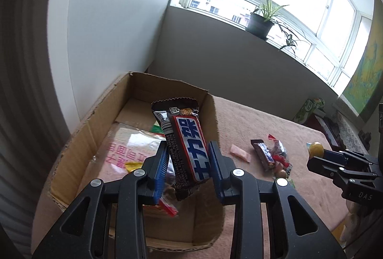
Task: Organize snacks
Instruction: 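Carry the Snickers bar and yellow candy into the box and open both tools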
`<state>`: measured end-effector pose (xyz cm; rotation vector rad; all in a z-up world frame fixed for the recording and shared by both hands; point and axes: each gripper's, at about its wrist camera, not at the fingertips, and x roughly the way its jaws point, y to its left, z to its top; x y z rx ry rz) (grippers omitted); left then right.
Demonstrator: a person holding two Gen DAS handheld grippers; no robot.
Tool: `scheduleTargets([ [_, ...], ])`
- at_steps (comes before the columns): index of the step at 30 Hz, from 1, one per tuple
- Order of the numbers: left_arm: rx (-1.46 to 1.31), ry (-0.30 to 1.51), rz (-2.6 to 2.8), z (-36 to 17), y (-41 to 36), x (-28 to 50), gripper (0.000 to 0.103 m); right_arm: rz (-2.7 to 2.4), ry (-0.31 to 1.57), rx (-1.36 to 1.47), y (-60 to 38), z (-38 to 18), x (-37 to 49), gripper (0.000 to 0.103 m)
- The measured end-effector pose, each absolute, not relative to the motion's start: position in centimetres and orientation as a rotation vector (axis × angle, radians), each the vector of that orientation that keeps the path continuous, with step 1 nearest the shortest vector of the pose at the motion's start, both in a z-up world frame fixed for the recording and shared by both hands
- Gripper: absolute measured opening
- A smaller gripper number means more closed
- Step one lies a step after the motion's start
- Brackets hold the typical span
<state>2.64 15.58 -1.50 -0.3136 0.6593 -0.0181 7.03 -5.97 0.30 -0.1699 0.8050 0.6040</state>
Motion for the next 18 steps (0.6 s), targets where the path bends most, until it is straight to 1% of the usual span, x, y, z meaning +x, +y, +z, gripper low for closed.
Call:
scheduleTargets([
  [10,-0.371,0.666,0.041,-2.2,19.2,3.4,0.032,0.655,0.818,-0.193,2.2,-0.3,10.6,0.044],
  [18,-0.386,0.676,0.054,-2.7,20.2,3.5,0.032,0.671,0.848,-0.181,5.6,-1.8,13.2,0.045],
])
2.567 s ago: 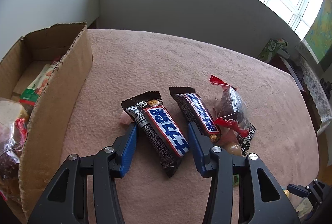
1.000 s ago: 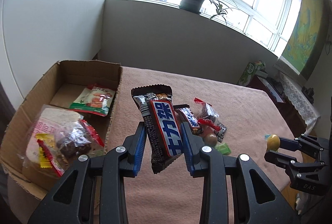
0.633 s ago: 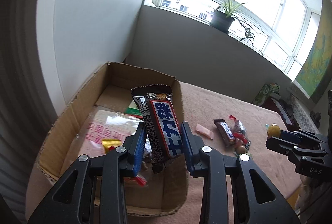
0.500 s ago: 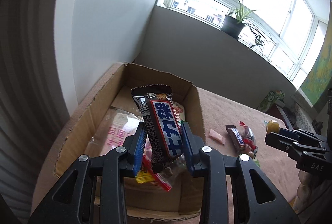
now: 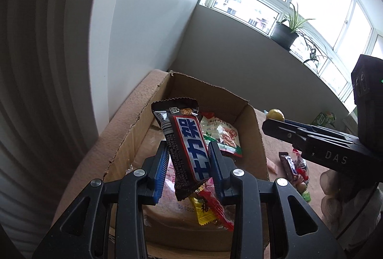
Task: Organize snacks
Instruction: 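Carry the Snickers bar and yellow candy into the box and open both tools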
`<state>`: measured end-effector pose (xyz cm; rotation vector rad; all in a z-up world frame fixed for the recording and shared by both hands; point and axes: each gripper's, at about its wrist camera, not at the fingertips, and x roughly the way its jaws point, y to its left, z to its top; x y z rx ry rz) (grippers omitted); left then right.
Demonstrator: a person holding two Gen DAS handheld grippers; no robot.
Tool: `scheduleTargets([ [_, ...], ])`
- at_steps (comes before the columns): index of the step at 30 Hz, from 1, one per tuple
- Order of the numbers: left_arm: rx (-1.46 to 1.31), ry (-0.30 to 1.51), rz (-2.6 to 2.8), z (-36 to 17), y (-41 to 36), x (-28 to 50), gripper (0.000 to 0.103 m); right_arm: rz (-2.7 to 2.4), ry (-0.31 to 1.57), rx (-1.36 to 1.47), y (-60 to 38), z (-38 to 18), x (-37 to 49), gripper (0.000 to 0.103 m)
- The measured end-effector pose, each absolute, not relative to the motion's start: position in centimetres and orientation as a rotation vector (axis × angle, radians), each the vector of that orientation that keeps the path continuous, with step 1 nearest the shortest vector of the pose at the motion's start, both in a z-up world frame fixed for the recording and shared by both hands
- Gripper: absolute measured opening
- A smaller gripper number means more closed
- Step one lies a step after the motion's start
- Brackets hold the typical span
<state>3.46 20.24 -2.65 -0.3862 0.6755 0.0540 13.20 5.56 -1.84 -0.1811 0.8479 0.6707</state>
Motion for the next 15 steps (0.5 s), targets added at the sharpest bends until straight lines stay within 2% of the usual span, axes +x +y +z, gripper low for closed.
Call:
scheduleTargets([
  [2,-0.386,0.676,0.058,-2.6,20.4,3.5,0.032,0.672,0.852,-0.177,6.1,-2.0,13.5,0.045],
  [4,-0.393,0.678,0.060,-2.6,20.6,3.5,0.033,0.670,0.857,-0.163,6.3,-2.2,13.6,0.057],
  [5,-0.395,0.677,0.058,-2.6,20.6,3.5,0.037,0.666,0.852,-0.155,6.2,-2.2,13.7,0.070],
  [6,-0.397,0.674,0.060,-2.5,20.7,3.4,0.040,0.664,0.841,-0.147,6.1,-2.1,13.6,0.075],
  [7,-0.398,0.670,0.065,-2.5,20.7,3.3,0.051,0.662,0.830,-0.142,5.9,-1.9,13.5,0.075],
  [8,-0.399,0.661,0.070,-2.4,20.8,3.2,0.056,0.659,0.828,-0.140,5.7,-1.8,13.4,0.075],
  [15,-0.405,0.649,0.064,-2.2,20.8,3.1,0.056,0.641,0.823,-0.122,3.9,-0.9,13.1,0.075],
])
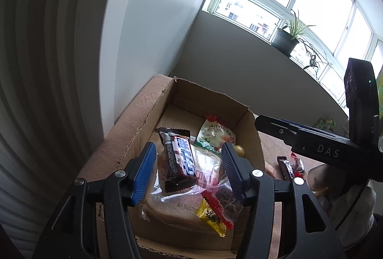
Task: Organize snacks
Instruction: 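Carry the Snickers bar and yellow candy into the box and open both tools, then move both tools back to the remaining snacks on the table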
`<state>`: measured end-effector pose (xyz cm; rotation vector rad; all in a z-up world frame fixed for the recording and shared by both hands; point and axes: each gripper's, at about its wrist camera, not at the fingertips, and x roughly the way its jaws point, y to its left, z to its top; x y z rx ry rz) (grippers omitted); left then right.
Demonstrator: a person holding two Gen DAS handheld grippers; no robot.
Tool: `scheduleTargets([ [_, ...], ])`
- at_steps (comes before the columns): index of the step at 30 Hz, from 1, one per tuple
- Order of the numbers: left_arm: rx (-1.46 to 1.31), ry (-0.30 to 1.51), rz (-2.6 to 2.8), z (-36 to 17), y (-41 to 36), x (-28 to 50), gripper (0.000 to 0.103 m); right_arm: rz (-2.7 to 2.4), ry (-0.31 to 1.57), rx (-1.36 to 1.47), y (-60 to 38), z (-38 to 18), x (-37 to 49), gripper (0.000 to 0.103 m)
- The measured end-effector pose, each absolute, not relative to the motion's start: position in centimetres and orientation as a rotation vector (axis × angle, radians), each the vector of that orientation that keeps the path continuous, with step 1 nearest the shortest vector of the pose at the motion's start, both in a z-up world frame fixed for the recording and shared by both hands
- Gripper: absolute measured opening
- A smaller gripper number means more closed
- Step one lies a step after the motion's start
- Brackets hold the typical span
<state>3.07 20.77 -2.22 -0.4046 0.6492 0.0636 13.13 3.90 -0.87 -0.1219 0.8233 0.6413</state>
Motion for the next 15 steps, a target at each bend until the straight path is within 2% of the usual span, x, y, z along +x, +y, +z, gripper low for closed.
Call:
scheduleTargets([
  [5,-0.415,0.632,0.054,-1.7,20.2,2.9,0.056,0.615,0.807,-0.119,1.4,0.4,12.5,0.075],
  [11,-0.397,0.628,0.011,-1.2,17.9,3.1,0.056,0.553,0.783,-0.139,-3.3,1.3,11.8,0.088],
  [15,-0.369,0.629,-0.025,-0.9,15.6,3.4,0.056,0.513,0.768,-0.125,-7.2,1.5,11.6,0.088],
])
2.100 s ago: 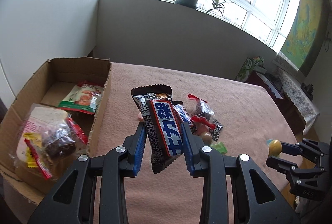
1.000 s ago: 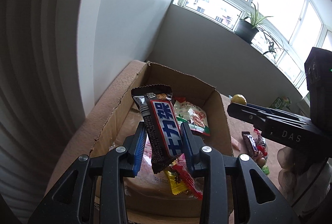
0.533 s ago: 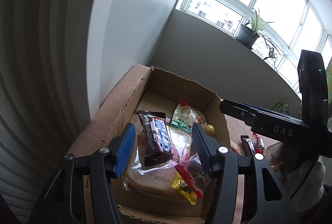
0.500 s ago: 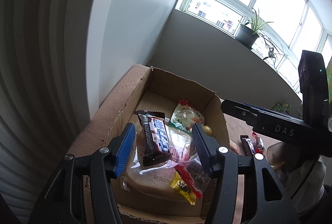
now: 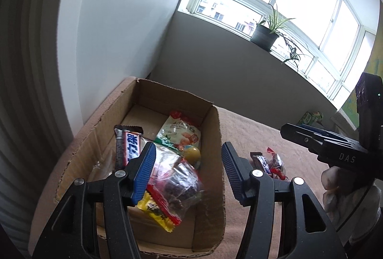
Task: Organize snacks
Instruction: 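Move both tools back to the remaining snacks on the table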
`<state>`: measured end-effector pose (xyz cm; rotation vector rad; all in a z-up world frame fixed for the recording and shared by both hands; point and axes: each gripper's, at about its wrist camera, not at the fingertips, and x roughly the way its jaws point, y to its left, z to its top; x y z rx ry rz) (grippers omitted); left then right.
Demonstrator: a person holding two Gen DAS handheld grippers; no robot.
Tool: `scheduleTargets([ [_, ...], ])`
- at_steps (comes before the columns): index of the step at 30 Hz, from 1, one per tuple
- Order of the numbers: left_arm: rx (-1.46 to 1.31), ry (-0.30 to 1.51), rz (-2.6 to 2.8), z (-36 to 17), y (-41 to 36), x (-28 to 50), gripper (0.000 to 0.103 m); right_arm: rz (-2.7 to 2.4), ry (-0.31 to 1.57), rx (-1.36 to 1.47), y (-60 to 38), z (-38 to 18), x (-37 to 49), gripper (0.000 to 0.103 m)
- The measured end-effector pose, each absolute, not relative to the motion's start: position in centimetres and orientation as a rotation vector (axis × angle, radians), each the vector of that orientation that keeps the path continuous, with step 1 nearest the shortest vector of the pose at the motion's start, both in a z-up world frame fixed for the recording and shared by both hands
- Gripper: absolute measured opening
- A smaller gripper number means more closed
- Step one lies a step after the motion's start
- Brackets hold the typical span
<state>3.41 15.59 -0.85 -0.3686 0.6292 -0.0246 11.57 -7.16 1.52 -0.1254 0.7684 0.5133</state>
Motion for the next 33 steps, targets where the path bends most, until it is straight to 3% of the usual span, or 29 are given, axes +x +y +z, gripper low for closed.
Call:
scheduleTargets([
  [9,-0.312,0.661,-0.109,-0.8,9.6,4.4,0.056,0.435,0.748,0.046,-16.1,1.4,11.7,0.088],
  [20,-0.218,0.768,-0.189,-3.0,3.0,7.2,0.056,0.388,0.917,0.127,-19.9,-3.0,15.1,0.088],
  [22,-0.202,0.788,-0.193,-3.5,2.1,8.0,0.056,0.405,0.952,0.159,-19.9,-3.8,15.9,0.084],
  [24,-0.215,0.813,-0.192,-4.2,1.7,8.9,0.056,0.424,0.994,0.177,-19.6,-4.8,16.5,0.071],
  [26,-0.234,0.838,-0.201,-4.8,1.5,9.7,0.054,0.440,1.030,0.179,-19.0,-5.5,17.2,0.065],
  [33,-0.188,0.883,-0.199,-6.0,0.0,11.2,0.037,0.465,1.138,0.210,-16.9,-8.2,19.4,0.060],
])
